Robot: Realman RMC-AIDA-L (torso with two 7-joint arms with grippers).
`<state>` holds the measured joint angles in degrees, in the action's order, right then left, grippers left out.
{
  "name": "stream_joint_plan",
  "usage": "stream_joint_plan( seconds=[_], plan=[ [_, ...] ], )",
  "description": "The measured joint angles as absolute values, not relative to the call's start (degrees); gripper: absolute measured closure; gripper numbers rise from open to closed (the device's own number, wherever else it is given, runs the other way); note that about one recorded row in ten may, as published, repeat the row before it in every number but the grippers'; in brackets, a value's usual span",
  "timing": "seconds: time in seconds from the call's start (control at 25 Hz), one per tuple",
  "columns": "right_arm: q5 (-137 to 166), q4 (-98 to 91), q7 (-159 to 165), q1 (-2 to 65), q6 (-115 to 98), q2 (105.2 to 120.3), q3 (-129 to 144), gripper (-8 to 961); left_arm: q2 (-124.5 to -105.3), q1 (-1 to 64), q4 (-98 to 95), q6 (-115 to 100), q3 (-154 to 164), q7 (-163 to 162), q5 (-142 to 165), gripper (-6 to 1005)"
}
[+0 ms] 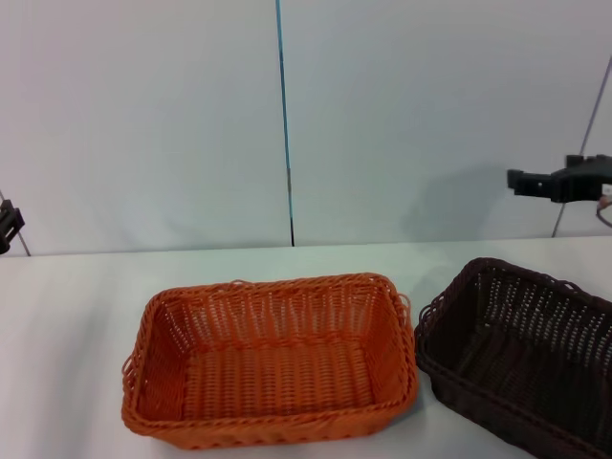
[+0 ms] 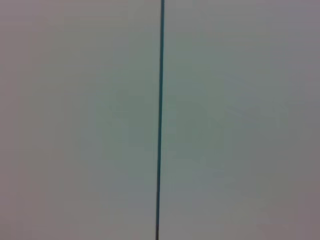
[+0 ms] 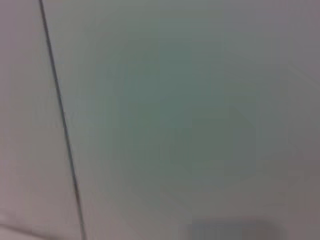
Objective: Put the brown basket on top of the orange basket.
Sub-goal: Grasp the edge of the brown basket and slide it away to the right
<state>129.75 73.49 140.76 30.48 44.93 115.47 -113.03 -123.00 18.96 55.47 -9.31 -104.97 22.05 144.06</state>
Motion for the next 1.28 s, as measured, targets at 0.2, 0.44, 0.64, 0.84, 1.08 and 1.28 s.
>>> stream_joint_plan(
  seconds=[0.2, 0.44, 0.64, 0.84, 1.08, 1.28],
  plan=[
    [152.91, 88.54, 157.88, 31.86, 57.42, 118.66, -113.74, 111, -123.06, 18.93, 55.19, -9.31, -104.97, 22.08, 144.06, 112],
    [158.39, 94.88, 166.06, 36.87, 77.21, 116.99, -117.82, 112, -122.86, 18.90, 55.16, -8.32, -104.78, 22.41, 144.05, 112],
    [167.34, 96.80, 166.22, 38.80, 84.83, 118.35, -117.89, 114, -122.35, 18.96, 55.36, -6.47, -104.82, 22.96, 144.06, 112],
    [167.62, 97.02, 167.57, 38.20, 89.34, 118.31, -118.31, 115, -122.17, 18.89, 55.39, -6.14, -105.35, 22.89, 144.06, 112],
    [167.76, 97.11, 170.75, 35.50, 89.31, 118.74, -117.34, 116, -121.55, 18.80, 55.77, -3.98, -105.39, 23.07, 144.04, 111],
    [167.85, 96.55, 171.89, 32.63, 89.60, 118.99, -118.88, 117, -120.94, 18.36, 55.75, -3.31, -105.38, 22.99, 143.99, 111]
  ],
)
